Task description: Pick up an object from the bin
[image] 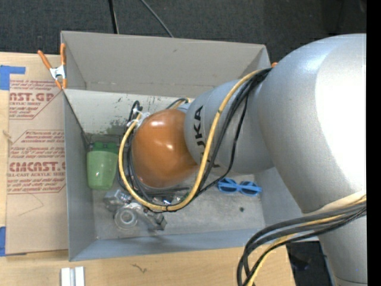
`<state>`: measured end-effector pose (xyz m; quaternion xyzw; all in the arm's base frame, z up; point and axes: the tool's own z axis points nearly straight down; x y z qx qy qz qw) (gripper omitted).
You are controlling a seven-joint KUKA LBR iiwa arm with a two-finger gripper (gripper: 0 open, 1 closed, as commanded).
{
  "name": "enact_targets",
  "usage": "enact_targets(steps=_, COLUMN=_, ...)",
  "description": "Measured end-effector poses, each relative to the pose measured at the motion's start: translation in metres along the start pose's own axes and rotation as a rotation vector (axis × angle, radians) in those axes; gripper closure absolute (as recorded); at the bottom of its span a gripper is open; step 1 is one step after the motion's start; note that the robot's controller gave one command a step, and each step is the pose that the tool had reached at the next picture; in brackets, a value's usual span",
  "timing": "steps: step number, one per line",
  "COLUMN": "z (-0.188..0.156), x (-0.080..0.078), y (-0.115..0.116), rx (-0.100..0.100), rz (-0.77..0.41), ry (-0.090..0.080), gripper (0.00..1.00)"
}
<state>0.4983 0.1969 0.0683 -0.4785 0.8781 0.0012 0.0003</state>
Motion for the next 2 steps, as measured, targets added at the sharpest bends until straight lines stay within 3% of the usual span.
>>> enact_targets(steps=1, z=-0.001, x=-0.001, y=-0.001, rx=0.002, rz=0.001, ry=-0.003, gripper=1.0)
enact_targets(steps=2, z=-0.022, x=-0.002, y=0.0, rx=0.002, rz=0.001, ry=-0.001, gripper=1.0)
